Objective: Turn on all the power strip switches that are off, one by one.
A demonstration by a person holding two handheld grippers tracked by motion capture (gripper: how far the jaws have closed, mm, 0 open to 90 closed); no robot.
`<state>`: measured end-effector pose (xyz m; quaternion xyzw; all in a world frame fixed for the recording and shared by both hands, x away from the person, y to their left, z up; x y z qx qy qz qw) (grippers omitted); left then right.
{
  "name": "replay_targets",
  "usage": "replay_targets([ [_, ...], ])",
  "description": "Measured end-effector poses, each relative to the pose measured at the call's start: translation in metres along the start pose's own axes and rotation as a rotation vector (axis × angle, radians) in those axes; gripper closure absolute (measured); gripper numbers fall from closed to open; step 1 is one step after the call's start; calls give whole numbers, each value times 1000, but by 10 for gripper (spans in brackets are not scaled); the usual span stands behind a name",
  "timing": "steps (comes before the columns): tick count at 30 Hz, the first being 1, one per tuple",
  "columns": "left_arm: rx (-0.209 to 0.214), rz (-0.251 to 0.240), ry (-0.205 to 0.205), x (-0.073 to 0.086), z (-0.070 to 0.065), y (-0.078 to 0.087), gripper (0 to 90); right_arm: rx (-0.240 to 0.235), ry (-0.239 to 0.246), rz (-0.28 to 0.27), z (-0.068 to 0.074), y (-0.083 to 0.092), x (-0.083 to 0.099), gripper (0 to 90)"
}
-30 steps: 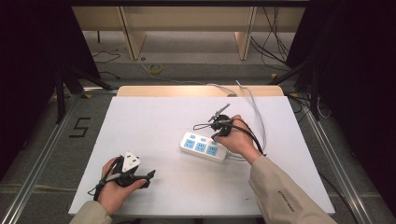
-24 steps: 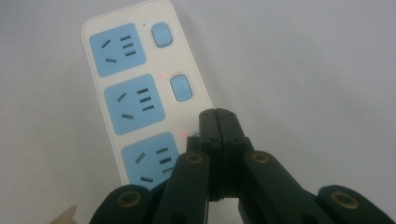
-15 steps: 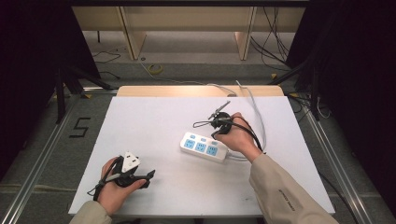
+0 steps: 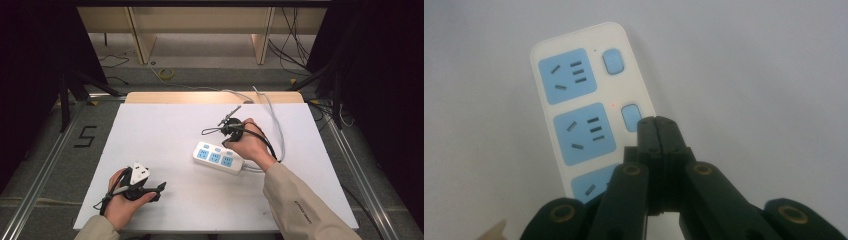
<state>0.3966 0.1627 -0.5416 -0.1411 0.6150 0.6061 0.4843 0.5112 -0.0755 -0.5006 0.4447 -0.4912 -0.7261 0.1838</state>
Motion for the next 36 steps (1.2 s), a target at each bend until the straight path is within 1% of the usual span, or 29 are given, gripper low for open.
replay_targets([
  [6,-1,-1,2,0,1,0,208,-2,6,1,2,-3,-3,900],
  [10,-1,-3,4,0,0,0,207,5,24,4,4,-4,-7,900],
  [16,-2,-6,4,-1,0,1,206,3,22,-2,7,-4,-12,900],
  [17,-2,-5,2,-1,0,1,206,1,30,2,7,-4,-12,900],
  [20,0,-1,-2,-1,-1,1,204,1,24,0,8,-5,-14,900],
  [22,-1,-2,0,-1,-1,1,203,-2,31,3,8,-6,-14,900],
  [24,-2,-3,0,-1,0,1,203,-5,24,2,10,-8,-16,900],
  [26,-2,-6,0,-1,0,1,203,-5,37,8,10,-10,-16,900],
  [33,-2,-7,0,-1,0,1,203,-2,42,15,12,-12,-21,900],
  [36,-4,-9,1,-1,0,1,203,-1,39,9,12,-12,-24,900],
])
Point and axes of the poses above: each handheld gripper's, and its own axes: y roughly backward along the jaws, x roughly out of its underside, z roughly to its left, the point moved 10 cm from there along -y, roughly forward along the jaws, and after that the axes turned 10 degrees about -x, right-handed, at the moved point
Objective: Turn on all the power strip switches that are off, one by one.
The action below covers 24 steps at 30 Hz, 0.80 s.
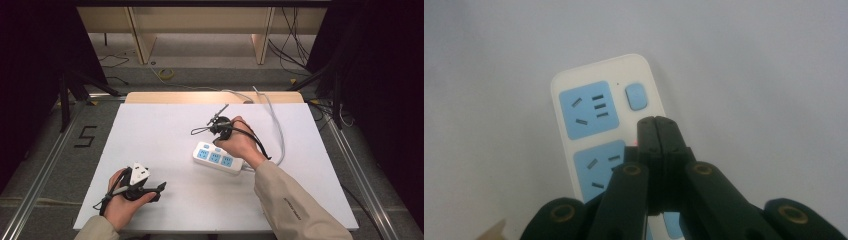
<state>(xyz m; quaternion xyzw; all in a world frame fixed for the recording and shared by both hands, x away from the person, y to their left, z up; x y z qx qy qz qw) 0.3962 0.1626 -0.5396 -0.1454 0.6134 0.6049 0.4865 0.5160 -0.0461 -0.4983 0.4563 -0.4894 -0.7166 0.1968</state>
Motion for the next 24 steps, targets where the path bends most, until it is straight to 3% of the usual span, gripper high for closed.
replay_targets([
  [24,-7,-5,2,-1,2,1,204,7,8,11,0,-8,-12,900],
])
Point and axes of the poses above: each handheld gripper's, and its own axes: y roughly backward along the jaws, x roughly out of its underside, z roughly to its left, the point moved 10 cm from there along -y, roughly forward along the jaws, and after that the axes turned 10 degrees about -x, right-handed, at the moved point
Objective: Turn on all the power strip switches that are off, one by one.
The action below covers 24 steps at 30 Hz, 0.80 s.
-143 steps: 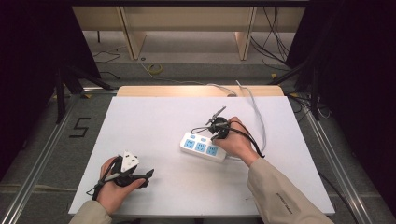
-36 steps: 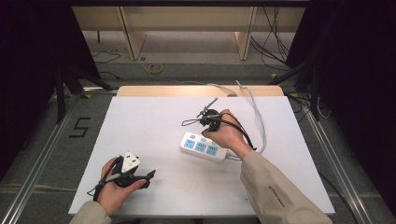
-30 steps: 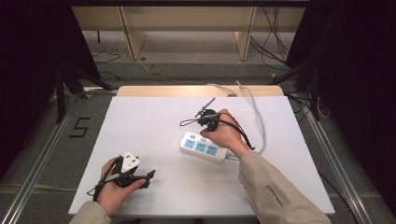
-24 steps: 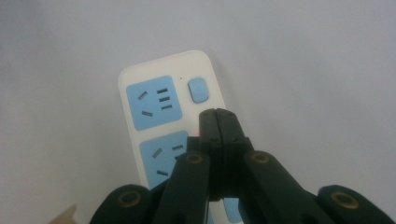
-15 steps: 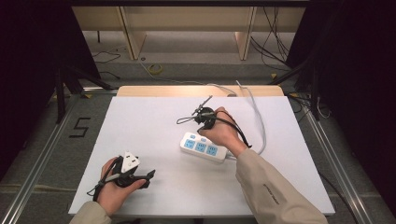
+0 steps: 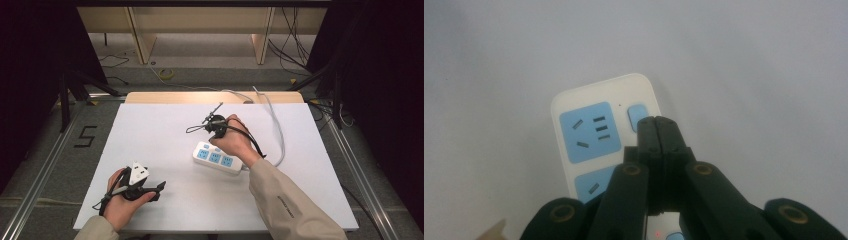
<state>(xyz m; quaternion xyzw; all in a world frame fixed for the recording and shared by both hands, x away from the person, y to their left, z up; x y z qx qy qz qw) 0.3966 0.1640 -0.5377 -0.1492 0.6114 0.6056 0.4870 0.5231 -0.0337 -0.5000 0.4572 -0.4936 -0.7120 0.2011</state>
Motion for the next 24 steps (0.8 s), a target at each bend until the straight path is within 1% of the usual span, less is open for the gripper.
replay_targets([
  [4,2,-1,4,0,-1,0,204,0,-9,2,0,-2,0,900],
  [9,2,-1,1,0,0,0,204,3,-8,6,-1,-3,-1,900],
  [10,3,0,3,0,-1,0,204,2,-2,7,-2,-3,-2,900],
  [16,1,-3,-1,0,0,0,204,4,-6,4,-1,-5,-6,900],
  [21,3,-1,-2,0,-1,0,204,3,0,7,-1,-8,-8,900],
  [24,3,-1,-2,0,-1,0,204,-1,-5,5,-1,-11,-10,900],
])
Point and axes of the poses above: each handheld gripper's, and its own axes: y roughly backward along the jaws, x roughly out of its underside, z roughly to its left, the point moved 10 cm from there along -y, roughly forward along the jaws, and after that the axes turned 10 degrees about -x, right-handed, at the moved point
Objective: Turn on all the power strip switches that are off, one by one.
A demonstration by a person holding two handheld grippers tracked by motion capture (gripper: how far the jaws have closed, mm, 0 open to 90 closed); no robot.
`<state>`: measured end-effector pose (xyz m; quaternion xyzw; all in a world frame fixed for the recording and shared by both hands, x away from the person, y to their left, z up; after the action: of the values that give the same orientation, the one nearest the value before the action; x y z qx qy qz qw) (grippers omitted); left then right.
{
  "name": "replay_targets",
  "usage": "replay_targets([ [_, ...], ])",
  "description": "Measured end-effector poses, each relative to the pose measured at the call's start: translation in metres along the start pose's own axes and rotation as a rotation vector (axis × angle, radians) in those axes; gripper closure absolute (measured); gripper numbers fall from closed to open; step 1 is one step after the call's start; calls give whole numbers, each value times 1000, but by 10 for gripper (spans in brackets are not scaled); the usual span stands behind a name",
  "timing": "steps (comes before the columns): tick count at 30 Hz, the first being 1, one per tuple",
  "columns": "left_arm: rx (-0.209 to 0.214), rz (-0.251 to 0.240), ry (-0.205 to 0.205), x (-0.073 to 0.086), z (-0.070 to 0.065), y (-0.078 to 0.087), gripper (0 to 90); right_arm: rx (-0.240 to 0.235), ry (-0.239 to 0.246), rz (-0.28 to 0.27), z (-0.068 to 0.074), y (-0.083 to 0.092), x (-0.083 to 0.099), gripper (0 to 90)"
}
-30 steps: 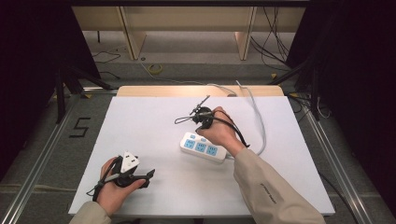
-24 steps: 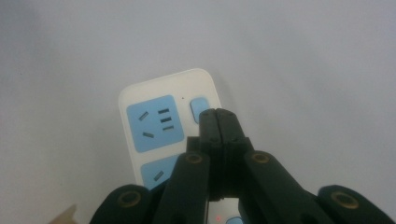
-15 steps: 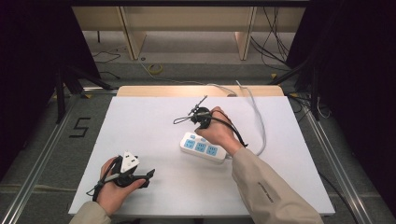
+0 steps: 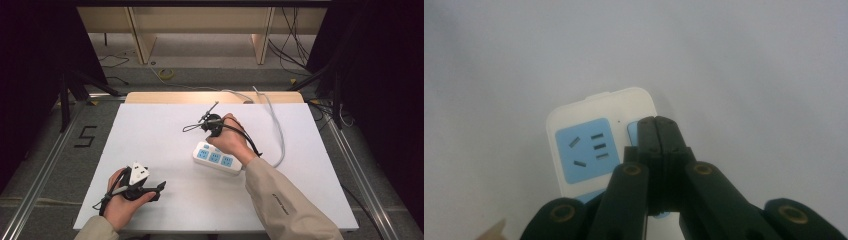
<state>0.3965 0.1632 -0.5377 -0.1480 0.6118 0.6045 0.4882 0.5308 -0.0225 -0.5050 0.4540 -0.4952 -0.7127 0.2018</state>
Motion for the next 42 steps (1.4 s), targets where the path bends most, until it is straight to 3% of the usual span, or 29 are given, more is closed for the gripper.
replay_targets([
  [23,5,1,3,0,-1,0,204,-14,-3,16,1,-23,-1,900],
  [42,6,2,1,1,-1,0,204,-13,-5,31,3,-26,-1,900],
])
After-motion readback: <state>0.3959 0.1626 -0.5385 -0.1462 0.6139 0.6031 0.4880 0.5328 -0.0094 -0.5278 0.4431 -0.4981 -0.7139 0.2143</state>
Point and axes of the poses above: each handheld gripper's, and its own axes: y roughly backward along the jaws, x roughly out of its underside, z roughly to its left, the point moved 10 cm from there along -y, roughly forward along the jaws, and after that the axes turned 10 degrees about -x, right-handed, at the moved point
